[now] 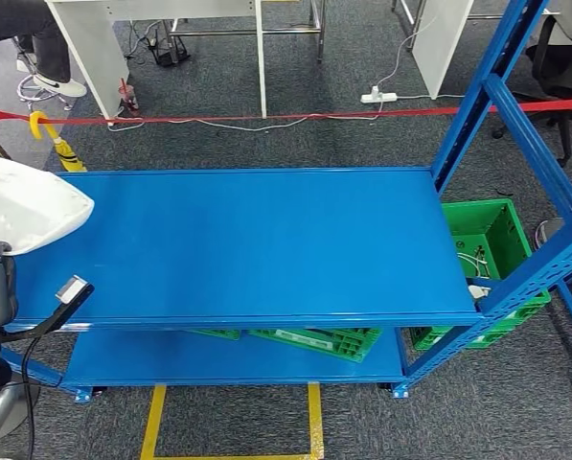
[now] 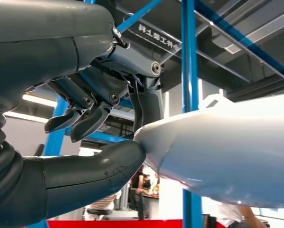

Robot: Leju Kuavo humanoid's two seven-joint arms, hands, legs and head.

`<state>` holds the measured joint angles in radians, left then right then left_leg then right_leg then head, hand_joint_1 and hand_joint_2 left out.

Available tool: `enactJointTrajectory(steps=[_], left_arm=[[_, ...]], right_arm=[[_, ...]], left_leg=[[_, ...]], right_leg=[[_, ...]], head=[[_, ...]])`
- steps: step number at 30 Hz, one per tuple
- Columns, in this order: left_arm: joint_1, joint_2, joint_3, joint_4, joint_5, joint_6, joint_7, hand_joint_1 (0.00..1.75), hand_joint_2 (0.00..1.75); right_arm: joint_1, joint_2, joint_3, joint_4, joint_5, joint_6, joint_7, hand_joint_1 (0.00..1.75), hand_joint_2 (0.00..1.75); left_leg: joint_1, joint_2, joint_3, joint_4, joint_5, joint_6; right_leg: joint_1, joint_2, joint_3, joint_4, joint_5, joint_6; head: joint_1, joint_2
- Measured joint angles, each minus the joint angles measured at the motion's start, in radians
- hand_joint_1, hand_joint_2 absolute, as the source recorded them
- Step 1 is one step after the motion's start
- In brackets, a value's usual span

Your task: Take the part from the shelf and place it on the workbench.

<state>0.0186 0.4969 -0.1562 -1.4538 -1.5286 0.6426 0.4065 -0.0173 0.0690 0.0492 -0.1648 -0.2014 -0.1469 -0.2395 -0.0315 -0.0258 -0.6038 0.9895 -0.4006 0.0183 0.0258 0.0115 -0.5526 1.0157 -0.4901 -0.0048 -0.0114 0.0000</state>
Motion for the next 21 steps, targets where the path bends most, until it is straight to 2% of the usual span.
enactJointTrajectory(steps=[11,13,17,21], left_arm=[[-0.008,0.011,-0.026,0.000,0.000,0.009,0.006,1.75,1.75],[-0.018,0.039,-0.047,0.000,0.000,0.006,0.053,1.75,1.75],[-0.056,0.128,-0.136,-0.008,0.000,-0.010,0.184,1.75,1.75],[-0.094,0.194,-0.231,-0.019,0.000,-0.034,0.220,1.75,1.75]], right_arm=[[0.000,0.000,0.000,0.000,0.004,0.000,0.000,0.00,0.00],[0.000,0.000,0.000,0.000,0.006,0.002,0.000,0.00,0.00],[0.000,0.000,0.000,0.000,0.012,0.005,-0.002,0.00,0.00],[0.000,0.000,0.000,0.000,0.018,0.012,-0.008,0.00,0.00]], left_leg=[[0.000,0.000,0.000,0.000,0.000,0.000],[0.000,0.000,0.000,0.000,0.000,0.000],[0.001,0.000,0.000,0.000,0.000,0.000],[0.001,0.000,0.000,0.000,0.000,-0.001]], right_leg=[[0.000,0.000,0.000,0.000,0.000,0.000],[0.000,0.000,0.000,0.000,0.000,0.000],[0.001,-0.001,0.000,0.000,0.000,0.000],[0.001,0.000,0.000,0.000,0.000,0.000]], head=[[0.000,0.000],[0.000,0.000],[0.000,0.000],[0.000,0.000]])
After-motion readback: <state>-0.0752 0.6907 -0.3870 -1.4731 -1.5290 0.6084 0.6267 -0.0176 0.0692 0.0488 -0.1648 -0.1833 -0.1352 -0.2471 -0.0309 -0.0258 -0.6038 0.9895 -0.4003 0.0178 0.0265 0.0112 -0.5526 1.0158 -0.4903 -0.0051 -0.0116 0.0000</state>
